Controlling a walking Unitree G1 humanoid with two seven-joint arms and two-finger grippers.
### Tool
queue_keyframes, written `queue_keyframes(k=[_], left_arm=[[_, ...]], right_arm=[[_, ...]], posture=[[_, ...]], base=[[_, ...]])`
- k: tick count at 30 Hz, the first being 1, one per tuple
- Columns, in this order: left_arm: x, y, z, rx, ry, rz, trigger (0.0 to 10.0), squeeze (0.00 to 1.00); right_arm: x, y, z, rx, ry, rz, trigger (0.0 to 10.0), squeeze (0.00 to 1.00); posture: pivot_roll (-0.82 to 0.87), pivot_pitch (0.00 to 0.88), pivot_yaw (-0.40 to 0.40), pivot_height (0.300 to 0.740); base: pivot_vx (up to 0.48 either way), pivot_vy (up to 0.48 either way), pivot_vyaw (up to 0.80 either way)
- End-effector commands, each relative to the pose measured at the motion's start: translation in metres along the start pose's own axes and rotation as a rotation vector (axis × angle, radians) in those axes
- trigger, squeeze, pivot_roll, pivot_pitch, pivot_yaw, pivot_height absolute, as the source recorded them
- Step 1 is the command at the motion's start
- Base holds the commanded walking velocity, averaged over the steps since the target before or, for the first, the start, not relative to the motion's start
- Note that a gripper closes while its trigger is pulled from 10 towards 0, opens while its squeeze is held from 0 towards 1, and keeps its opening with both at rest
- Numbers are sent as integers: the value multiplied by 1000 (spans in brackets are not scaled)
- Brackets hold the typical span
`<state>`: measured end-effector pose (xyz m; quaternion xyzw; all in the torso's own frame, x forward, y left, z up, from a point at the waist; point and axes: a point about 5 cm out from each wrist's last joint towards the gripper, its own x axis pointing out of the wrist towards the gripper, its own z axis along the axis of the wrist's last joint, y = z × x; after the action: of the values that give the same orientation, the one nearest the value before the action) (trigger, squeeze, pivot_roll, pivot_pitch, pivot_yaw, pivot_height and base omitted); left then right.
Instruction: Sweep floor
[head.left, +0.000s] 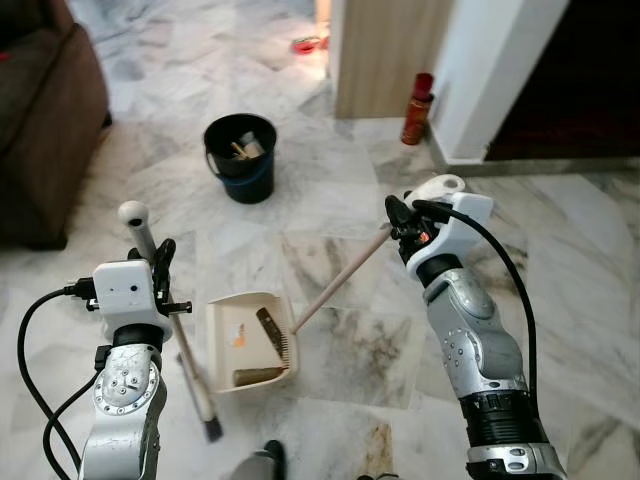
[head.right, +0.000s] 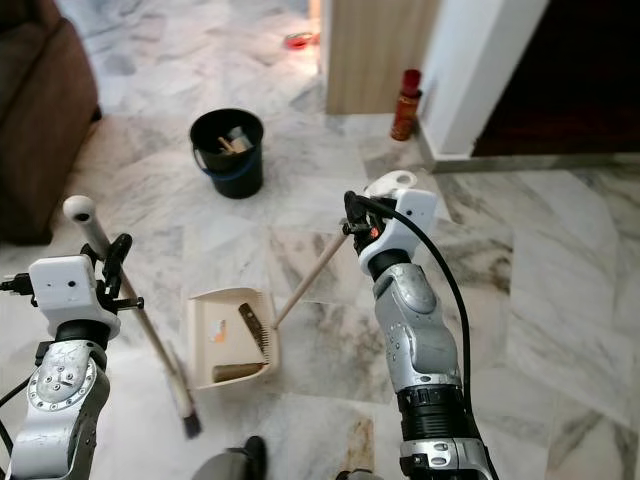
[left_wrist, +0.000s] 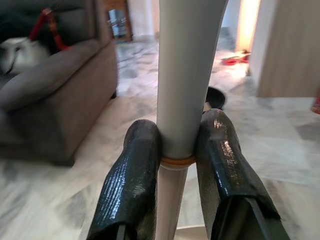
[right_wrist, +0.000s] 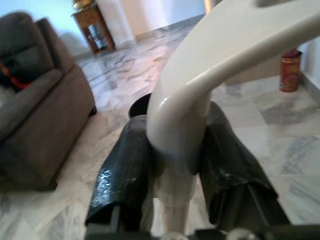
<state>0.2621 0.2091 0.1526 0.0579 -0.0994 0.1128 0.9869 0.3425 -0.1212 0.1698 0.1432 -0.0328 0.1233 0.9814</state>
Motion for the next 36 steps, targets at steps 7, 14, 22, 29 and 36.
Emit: queue_keyframes(k=[7,14,22,29,36], left_arm=[[0,2,9,1,-38,7,10000,0],[0,1,10,20,-45,-1,10000,0],[0,3,10,33,-49,3,10000,0],[-1,2,9,47,-48,-5,10000,0],[-1,3,9,54,-49,-7,10000,0]], right_arm=[[3,2,15,18,-71,-12,10000,0],[4,-2,21,-3,-109,-61,10000,0],[5,-8,36,-2,-199,-131,10000,0],[6,-3,59,-40,-318,-145,10000,0],[8,9,77,-2,-401,-118,10000,0]], posture=[[-17,199,-32,740],[-15,204,-32,740],[-15,208,-30,740],[-11,208,-27,740],[-7,206,-23,740]], base=[[120,0,0],[323,0,0],[339,0,0],[341,0,0],[340,0,0]])
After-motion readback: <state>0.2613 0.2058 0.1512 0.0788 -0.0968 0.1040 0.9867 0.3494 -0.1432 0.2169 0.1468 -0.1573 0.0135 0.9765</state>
